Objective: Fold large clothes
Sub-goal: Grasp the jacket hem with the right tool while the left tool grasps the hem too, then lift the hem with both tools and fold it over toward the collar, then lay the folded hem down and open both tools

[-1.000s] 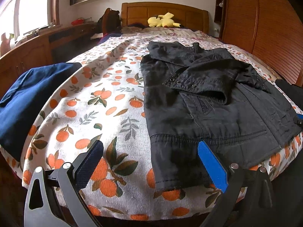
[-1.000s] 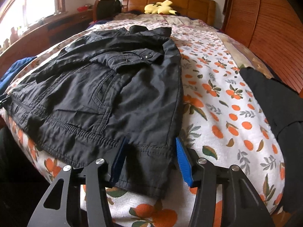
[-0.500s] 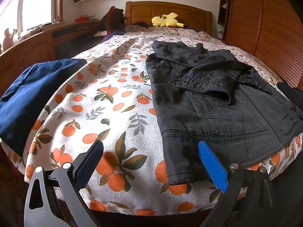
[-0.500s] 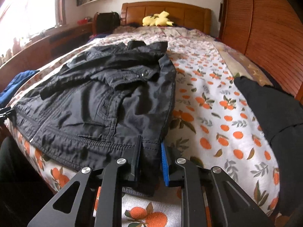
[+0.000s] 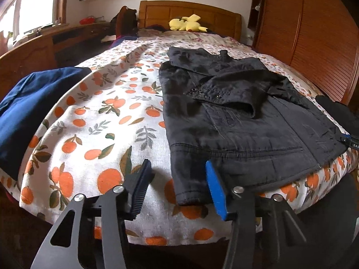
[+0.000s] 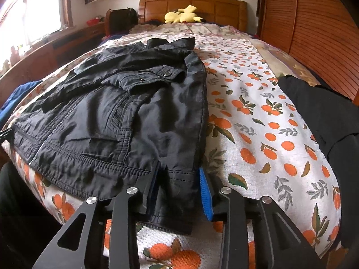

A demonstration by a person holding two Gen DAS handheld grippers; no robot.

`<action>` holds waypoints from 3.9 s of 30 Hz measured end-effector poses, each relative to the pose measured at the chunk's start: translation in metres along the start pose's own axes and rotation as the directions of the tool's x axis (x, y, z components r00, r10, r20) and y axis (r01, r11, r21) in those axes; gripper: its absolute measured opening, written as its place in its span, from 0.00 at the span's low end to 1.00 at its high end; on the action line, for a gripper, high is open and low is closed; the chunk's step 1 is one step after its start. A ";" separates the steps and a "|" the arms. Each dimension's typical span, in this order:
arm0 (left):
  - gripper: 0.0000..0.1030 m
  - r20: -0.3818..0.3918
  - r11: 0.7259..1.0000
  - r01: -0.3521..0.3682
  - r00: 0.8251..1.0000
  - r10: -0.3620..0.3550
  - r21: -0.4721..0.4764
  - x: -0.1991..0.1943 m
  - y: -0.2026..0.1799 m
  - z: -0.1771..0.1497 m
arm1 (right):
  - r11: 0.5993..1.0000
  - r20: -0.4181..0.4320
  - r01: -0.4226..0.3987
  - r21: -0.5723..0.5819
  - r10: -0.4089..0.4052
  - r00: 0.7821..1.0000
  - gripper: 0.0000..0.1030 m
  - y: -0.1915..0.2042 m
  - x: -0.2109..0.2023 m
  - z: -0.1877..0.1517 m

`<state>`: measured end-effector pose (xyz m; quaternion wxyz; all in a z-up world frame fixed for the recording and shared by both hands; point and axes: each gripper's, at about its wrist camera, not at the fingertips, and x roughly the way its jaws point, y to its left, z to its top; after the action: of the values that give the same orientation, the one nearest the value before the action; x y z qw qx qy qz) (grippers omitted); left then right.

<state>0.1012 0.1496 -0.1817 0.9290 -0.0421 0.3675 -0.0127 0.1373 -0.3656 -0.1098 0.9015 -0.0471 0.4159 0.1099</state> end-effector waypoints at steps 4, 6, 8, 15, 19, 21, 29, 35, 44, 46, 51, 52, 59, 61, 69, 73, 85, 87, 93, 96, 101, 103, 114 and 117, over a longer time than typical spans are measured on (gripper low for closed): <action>0.36 0.002 1.000 0.021 1.000 -0.021 -0.004 -0.001 -0.003 -0.003 | 1.000 -0.007 -0.004 -0.013 0.003 1.000 0.47 0.006 0.005 -0.001; 0.32 0.001 0.999 0.032 0.999 -0.032 0.001 -0.001 -0.005 -0.005 | 1.000 -0.006 0.004 -0.019 -0.004 1.000 0.48 0.009 0.005 -0.001; 0.30 0.000 0.999 0.034 0.999 -0.034 0.002 -0.001 -0.007 -0.005 | 1.000 -0.003 0.006 -0.020 -0.006 1.000 0.48 0.010 0.005 -0.001; 0.05 0.001 0.996 0.087 0.996 -0.087 -0.018 -0.012 -0.007 0.007 | 0.999 0.035 -0.035 -0.031 0.036 0.999 0.13 0.011 -0.012 0.011; 0.04 0.094 0.991 0.128 0.988 -0.125 -0.025 -0.051 -0.011 0.035 | 0.997 0.093 -0.067 -0.025 0.069 0.993 0.10 0.014 -0.042 0.031; 0.04 0.145 0.991 0.135 0.981 -0.131 -0.019 -0.072 -0.016 0.047 | 0.997 0.130 -0.073 -0.028 0.076 0.989 0.08 0.017 -0.063 0.043; 0.03 0.352 0.987 0.153 0.923 -0.157 0.040 -0.178 -0.041 0.103 | 0.996 0.311 -0.069 -0.054 0.082 0.947 0.06 0.015 -0.164 0.077; 0.03 0.491 0.985 0.150 0.854 -0.174 0.087 -0.252 -0.064 0.146 | 0.996 0.449 -0.055 -0.076 0.083 0.890 0.05 0.019 -0.240 0.098; 0.04 0.579 0.986 0.133 0.798 -0.168 0.102 -0.308 -0.082 0.173 | 0.995 0.570 -0.023 -0.101 0.077 0.818 0.05 0.018 -0.310 0.110; 0.04 0.563 0.988 0.123 0.812 -0.152 0.089 -0.300 -0.080 0.173 | 0.994 0.547 0.000 -0.105 0.058 0.835 0.05 0.018 -0.299 0.110; 0.04 0.474 0.994 0.091 0.874 -0.110 0.063 -0.240 -0.069 0.166 | 0.989 0.424 0.005 -0.150 0.059 0.904 0.05 0.021 -0.238 0.102; 0.04 0.466 0.995 0.078 0.880 -0.098 0.062 -0.230 -0.067 0.162 | 0.987 0.400 0.003 -0.163 0.063 0.914 0.05 0.022 -0.224 0.098; 0.04 0.363 0.998 0.045 0.930 -0.054 0.032 -0.139 -0.042 0.148 | 0.983 0.273 -0.061 -0.174 0.108 0.956 0.06 0.029 -0.138 0.080; 0.04 0.345 0.999 0.040 0.938 -0.044 0.018 -0.116 -0.032 0.150 | 0.985 0.270 -0.049 -0.168 0.094 0.958 0.06 0.029 -0.116 0.084; 0.05 0.318 0.998 0.056 0.947 -0.049 -0.011 -0.055 -0.015 0.180 | 0.995 0.264 -0.032 -0.091 0.055 0.963 0.06 0.004 -0.049 0.128; 0.05 0.331 0.998 0.056 0.942 -0.049 -0.012 -0.036 -0.021 0.205 | 0.997 0.269 -0.003 -0.081 0.025 0.963 0.06 -0.001 -0.019 0.163; 0.05 0.295 0.999 0.038 0.955 -0.032 -0.014 0.025 -0.033 0.246 | 0.999 0.231 0.009 0.041 -0.018 0.973 0.08 -0.022 0.063 0.216; 0.07 0.279 0.999 0.035 0.960 -0.030 -0.012 0.034 -0.032 0.244 | 0.999 0.216 0.012 0.034 -0.019 0.976 0.08 -0.021 0.073 0.216; 0.55 0.213 0.998 0.011 0.977 0.003 -0.066 0.060 -0.025 0.229 | 1.000 0.179 -0.011 0.024 0.007 0.984 0.20 -0.014 0.093 0.216; 0.63 0.213 0.999 -0.008 0.977 0.017 -0.044 0.061 -0.027 0.225 | 1.000 0.190 0.000 -0.001 0.001 0.982 0.33 -0.004 0.093 0.216; 0.73 0.230 1.000 -0.009 0.973 0.015 -0.026 0.056 -0.034 0.220 | 0.997 0.225 0.060 -0.041 -0.049 0.973 0.65 0.012 0.083 0.221; 0.78 0.235 1.000 -0.007 0.972 0.011 -0.020 0.055 -0.038 0.219 | 0.996 0.257 0.082 -0.046 -0.068 0.964 0.70 0.014 0.074 0.224; 0.87 0.239 0.998 0.015 0.971 -0.027 0.053 0.047 -0.069 0.206 | 0.987 0.157 -0.066 -0.146 0.089 0.984 0.61 0.065 0.080 0.227; 0.92 0.236 0.997 0.020 0.971 -0.036 0.070 0.045 -0.077 0.200 | 0.972 0.069 -0.132 -0.194 0.148 0.987 0.56 0.096 0.103 0.220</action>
<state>0.2713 0.0842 -0.0606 0.9668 -0.0173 0.2527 -0.0330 0.3422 -0.2174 -0.0450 0.8995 -0.0982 0.3680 0.2139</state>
